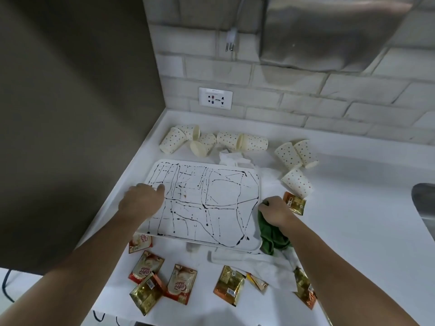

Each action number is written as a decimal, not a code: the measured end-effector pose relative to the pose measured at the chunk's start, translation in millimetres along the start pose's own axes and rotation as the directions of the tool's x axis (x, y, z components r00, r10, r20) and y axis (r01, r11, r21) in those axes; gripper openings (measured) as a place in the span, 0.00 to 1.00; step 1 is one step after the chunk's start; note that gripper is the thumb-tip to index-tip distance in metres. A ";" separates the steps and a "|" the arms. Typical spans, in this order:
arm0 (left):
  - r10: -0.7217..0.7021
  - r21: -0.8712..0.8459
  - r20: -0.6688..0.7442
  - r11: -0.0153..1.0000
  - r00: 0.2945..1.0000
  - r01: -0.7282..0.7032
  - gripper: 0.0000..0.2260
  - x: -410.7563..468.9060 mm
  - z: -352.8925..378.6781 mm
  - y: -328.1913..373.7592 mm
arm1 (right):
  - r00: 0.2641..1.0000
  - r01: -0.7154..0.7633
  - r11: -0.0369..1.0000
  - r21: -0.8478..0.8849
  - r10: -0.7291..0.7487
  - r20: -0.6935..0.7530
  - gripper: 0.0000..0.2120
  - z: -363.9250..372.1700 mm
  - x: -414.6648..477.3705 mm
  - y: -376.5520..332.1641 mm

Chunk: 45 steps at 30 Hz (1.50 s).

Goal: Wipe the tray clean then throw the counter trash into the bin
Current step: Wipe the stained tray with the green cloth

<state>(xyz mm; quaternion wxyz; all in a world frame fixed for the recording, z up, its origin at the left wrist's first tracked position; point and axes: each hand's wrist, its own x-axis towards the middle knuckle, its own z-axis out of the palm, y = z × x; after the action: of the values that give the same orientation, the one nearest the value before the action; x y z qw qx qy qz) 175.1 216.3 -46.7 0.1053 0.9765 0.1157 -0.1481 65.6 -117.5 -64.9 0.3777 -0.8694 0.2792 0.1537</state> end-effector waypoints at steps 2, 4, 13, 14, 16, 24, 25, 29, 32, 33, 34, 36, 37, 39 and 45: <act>0.003 -0.059 -0.007 0.998 1.000 -0.003 0.29 -0.1 -2.0 -3.8 | 1.000 0.009 0.999 0.042 -0.008 -0.031 0.15 -1.6 -2.7 5.3; 0.006 -0.153 0.034 0.988 0.999 -0.001 0.27 0.8 -8.0 -3.3 | 0.998 0.022 0.996 0.086 -0.018 -0.056 0.15 -5.2 -6.7 9.1; -0.041 -0.516 -0.056 0.856 0.998 0.006 0.13 6.1 -37.1 10.5 | 0.991 0.097 0.982 0.164 -0.079 -0.110 0.15 -52.3 -23.7 19.8; -0.038 -0.587 -0.064 0.809 0.997 -0.006 0.14 3.7 -45.7 15.2 | 0.989 0.116 0.979 0.166 -0.098 -0.111 0.15 -61.2 -26.4 19.6; -0.006 -0.696 0.027 0.718 1.000 0.023 0.17 -6.2 -60.3 27.9 | 0.983 0.158 0.975 0.154 -0.141 -0.116 0.15 -86.2 -37.2 23.8; 0.124 -0.824 0.097 0.566 0.988 0.010 0.20 -63.2 -54.8 89.0 | 0.976 0.190 0.968 0.165 -0.169 -0.136 0.21 -188.1 -84.7 76.3; 0.145 -0.831 0.086 0.556 0.986 -0.009 0.20 -73.9 -48.4 103.1 | 0.972 0.182 0.968 0.173 -0.150 -0.183 0.21 -203.1 -90.7 94.1; 0.213 -0.830 0.112 0.557 0.971 -0.027 0.23 -124.4 -18.6 165.1 | 0.900 0.095 0.967 0.237 0.018 -0.434 0.20 -260.1 -114.4 176.7; 0.215 -0.801 0.110 0.597 0.970 -0.042 0.24 -153.9 6.2 211.0 | 0.781 0.088 0.934 0.346 0.151 -0.606 0.19 -295.1 -129.5 236.0; 0.219 -0.798 0.116 0.601 0.969 -0.040 0.24 -162.8 21.8 229.7 | 0.737 0.102 0.906 0.410 0.207 -0.643 0.18 -307.5 -137.2 255.7; 0.224 -0.802 0.120 0.596 0.967 -0.039 0.24 -177.0 30.8 245.3 | 0.698 0.110 0.878 0.466 0.266 -0.665 0.16 -316.8 -142.7 271.0; 0.236 -0.812 0.130 0.583 0.963 -0.033 0.23 -206.4 56.9 280.6 | 0.643 0.138 0.823 0.551 0.349 -0.682 0.14 -338.3 -156.1 305.0; 0.227 -0.816 0.133 0.578 0.965 -0.024 0.23 -215.3 67.8 292.5 | 0.632 0.161 0.792 0.590 0.376 -0.678 0.13 -345.6 -157.6 318.2; 0.225 -0.808 0.170 0.589 0.960 0.005 0.23 -236.0 94.7 320.8 | 0.621 0.227 0.673 0.704 0.457 -0.637 0.13 -366.2 -167.2 342.7; 0.225 -0.820 0.172 0.572 0.959 0.013 0.17 -260.9 142.6 361.0 | 0.772 0.265 0.479 0.837 0.415 -0.482 0.09 -388.6 -172.7 368.6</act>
<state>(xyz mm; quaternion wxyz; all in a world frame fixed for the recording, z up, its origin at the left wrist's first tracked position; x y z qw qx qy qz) -12.3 -212.0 -36.2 0.5641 0.7960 0.0968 -0.1969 -271.9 -548.2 66.6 0.6404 -0.5350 0.4667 -0.2932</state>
